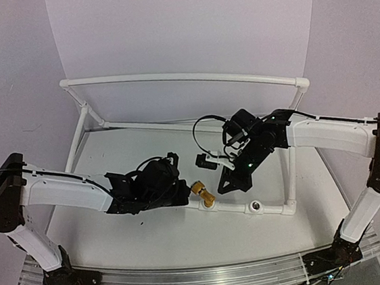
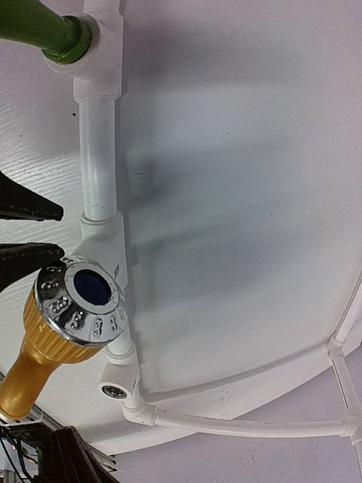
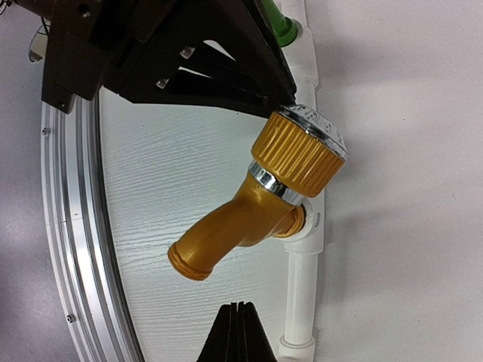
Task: Install the water faucets
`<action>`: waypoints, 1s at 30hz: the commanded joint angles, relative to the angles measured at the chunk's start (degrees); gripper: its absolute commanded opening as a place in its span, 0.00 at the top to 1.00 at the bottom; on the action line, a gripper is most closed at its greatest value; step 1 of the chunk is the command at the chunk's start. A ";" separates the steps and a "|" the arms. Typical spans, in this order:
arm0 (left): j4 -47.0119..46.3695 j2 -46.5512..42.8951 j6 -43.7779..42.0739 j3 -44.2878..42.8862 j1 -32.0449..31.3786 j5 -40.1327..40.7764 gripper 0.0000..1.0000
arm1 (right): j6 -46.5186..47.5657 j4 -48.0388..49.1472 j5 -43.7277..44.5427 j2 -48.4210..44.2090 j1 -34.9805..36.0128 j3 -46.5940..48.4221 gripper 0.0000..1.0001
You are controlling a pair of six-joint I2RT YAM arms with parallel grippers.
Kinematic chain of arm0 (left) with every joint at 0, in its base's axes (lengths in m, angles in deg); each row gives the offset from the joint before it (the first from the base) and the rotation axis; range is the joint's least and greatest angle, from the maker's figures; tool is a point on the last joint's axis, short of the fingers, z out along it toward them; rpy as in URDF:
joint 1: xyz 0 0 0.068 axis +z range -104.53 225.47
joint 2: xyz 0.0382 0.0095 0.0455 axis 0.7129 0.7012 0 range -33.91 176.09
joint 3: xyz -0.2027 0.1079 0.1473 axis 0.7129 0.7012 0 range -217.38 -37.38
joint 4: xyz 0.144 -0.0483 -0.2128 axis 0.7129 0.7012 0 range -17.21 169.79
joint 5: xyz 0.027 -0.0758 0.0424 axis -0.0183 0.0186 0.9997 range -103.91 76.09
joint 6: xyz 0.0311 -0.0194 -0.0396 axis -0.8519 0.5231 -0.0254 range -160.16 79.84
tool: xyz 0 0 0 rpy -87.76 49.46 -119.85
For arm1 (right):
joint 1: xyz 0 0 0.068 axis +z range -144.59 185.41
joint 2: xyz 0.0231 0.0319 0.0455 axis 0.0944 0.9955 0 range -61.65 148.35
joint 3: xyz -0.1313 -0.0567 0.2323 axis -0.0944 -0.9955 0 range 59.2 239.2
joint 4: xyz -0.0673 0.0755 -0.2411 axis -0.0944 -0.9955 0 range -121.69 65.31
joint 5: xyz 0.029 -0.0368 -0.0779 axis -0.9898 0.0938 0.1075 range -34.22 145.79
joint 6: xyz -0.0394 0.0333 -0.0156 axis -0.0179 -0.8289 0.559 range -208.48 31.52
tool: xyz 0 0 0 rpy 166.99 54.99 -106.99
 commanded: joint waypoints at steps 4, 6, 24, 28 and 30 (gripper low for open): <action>-3.37 1.42 -1.18 -2.99 0.37 -1.10 0.88 | 0.49 3.71 -0.31 1.83 2.45 -0.40 1.00; -4.02 1.83 -1.70 -3.30 0.53 -1.51 0.88 | 0.34 3.71 -0.98 2.23 3.10 -0.07 1.00; -13.65 4.25 -2.85 -3.58 2.45 -8.37 0.88 | -4.14 3.22 -2.62 0.12 6.19 -1.27 1.00; -11.28 2.79 -0.98 -2.71 2.44 -8.45 0.88 | -4.33 2.61 0.28 -1.67 3.84 -1.47 1.00; -8.95 2.52 0.07 -2.81 2.23 -8.13 0.88 | -3.79 2.26 1.30 -2.22 3.79 -2.04 1.00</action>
